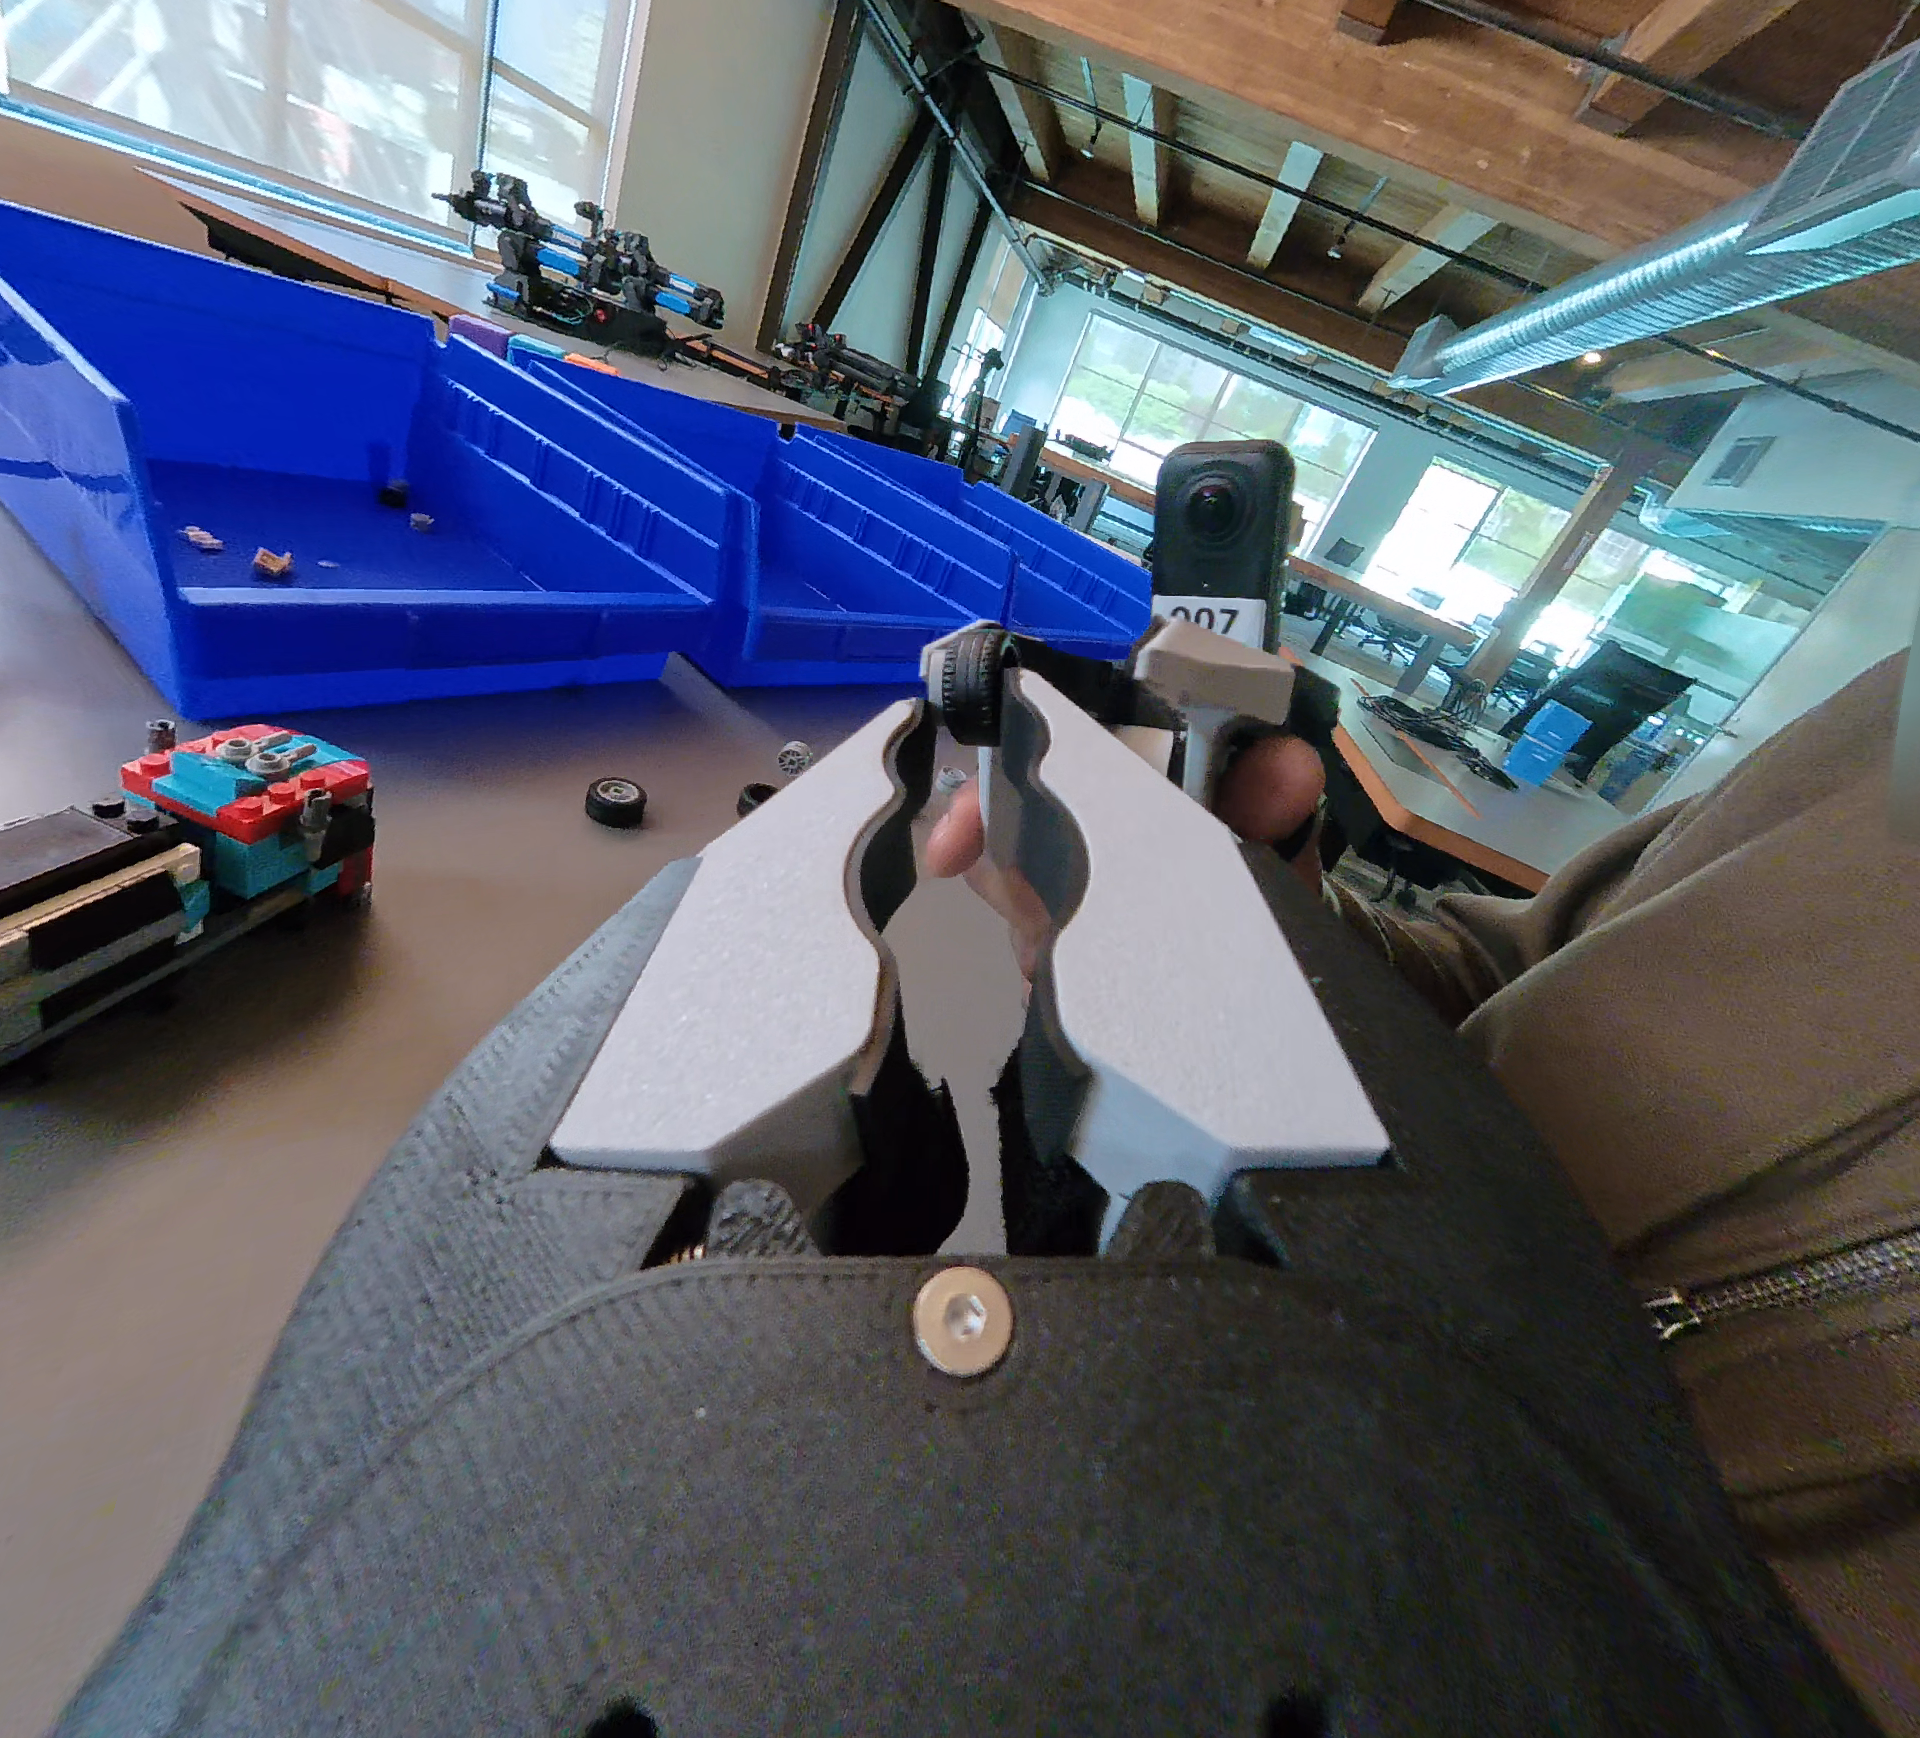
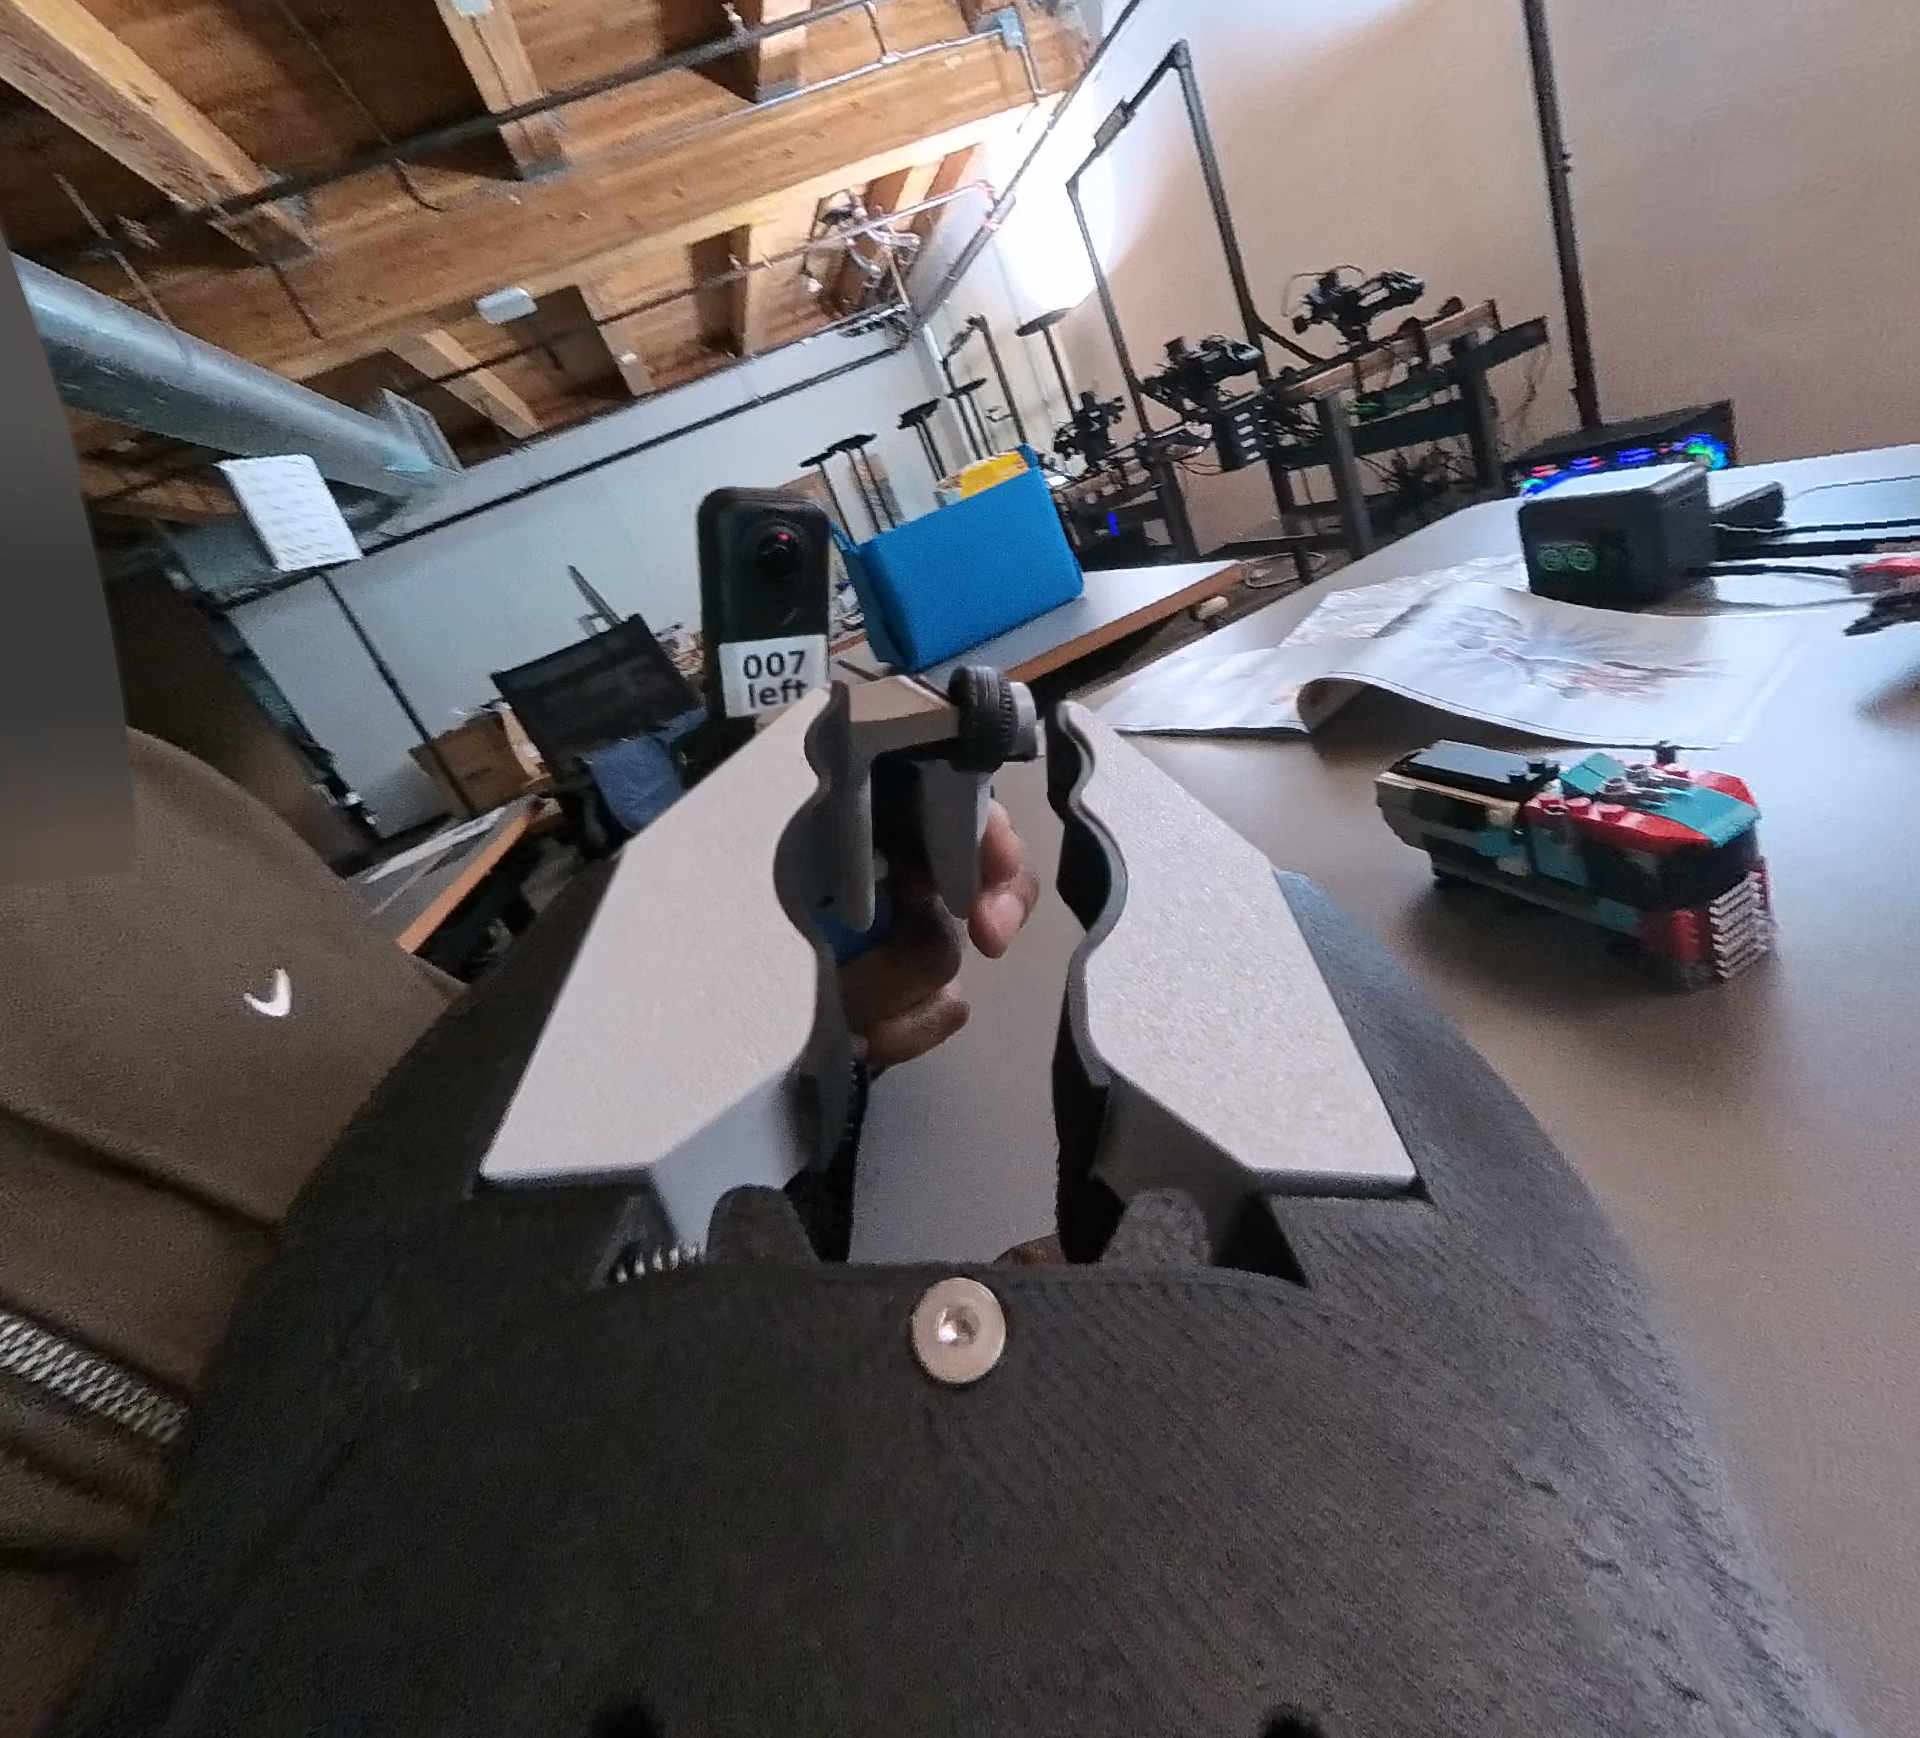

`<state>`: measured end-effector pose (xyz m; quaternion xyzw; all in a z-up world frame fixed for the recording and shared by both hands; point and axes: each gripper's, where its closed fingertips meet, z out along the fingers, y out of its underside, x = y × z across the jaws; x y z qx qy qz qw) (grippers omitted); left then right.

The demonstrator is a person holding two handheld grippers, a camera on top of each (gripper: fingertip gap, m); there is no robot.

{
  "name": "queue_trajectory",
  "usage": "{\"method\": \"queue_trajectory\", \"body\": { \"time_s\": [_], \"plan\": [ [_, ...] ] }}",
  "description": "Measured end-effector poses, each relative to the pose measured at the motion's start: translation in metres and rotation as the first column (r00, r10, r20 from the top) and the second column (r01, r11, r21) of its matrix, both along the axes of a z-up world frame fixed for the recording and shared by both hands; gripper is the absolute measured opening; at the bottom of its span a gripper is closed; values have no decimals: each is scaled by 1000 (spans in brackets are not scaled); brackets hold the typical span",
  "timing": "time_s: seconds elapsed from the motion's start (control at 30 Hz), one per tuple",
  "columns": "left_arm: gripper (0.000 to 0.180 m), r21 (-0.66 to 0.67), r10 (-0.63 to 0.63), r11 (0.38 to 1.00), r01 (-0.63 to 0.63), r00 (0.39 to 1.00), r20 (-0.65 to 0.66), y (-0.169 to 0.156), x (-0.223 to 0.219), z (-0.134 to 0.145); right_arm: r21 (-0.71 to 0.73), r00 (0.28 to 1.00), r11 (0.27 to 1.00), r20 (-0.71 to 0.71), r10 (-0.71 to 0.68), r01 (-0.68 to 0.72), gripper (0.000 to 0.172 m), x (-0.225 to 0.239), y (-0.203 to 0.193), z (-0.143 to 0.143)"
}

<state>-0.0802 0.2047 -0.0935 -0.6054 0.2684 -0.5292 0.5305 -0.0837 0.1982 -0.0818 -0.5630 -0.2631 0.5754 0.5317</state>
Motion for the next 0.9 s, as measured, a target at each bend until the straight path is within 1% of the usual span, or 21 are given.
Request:
{"method": "queue_trajectory", "body": {
  "time_s": [0.13, 0.23, 0.3, 0.37, 0.43, 0.67, 0.8, 0.9],
  "plan": [
    [13, 44, -44, 998, 44, 999, -11, -12, 5, 3, -8, 1000, 1000, -8, 30, -30, 32, 2, -4, 2],
    [13, 83, -60, 995, 63, 998, -33, -19, 9, 3, -3, 998, 998, 3, 58, -58, 24, 3, -9, 2],
    [14, 92, -79, 992, 83, 996, -41, -23, 12, 2, -11, 996, 996, 18, 84, -84, 22, 2, -12, 0],
    [14, 98, -88, 991, 93, 995, -53, -25, 14, 0, -19, 994, 994, 18, 111, -111, 15, 2, -15, -2],
    [14, 100, -90, 990, 95, 994, -56, -26, 15, -1, -29, 993, 993, 7, 114, -114, 14, 4, -16, -2],
    [14, 40, -159, 987, 157, 986, 48, -34, 14, 6, -115, 975, 972, -120, 189, -203, 14, 4, -23, 5],
    [14, -16, -172, 985, 174, 979, 108, -35, 12, 6, -187, 957, 950, -195, 213, -249, 13, 3, -24, 5],
    [13, -32, -179, 982, 186, 973, 144, -37, 11, 8, -224, 943, 932, -239, 232, -286, 14, 2, -25, 6]
  ]
}}
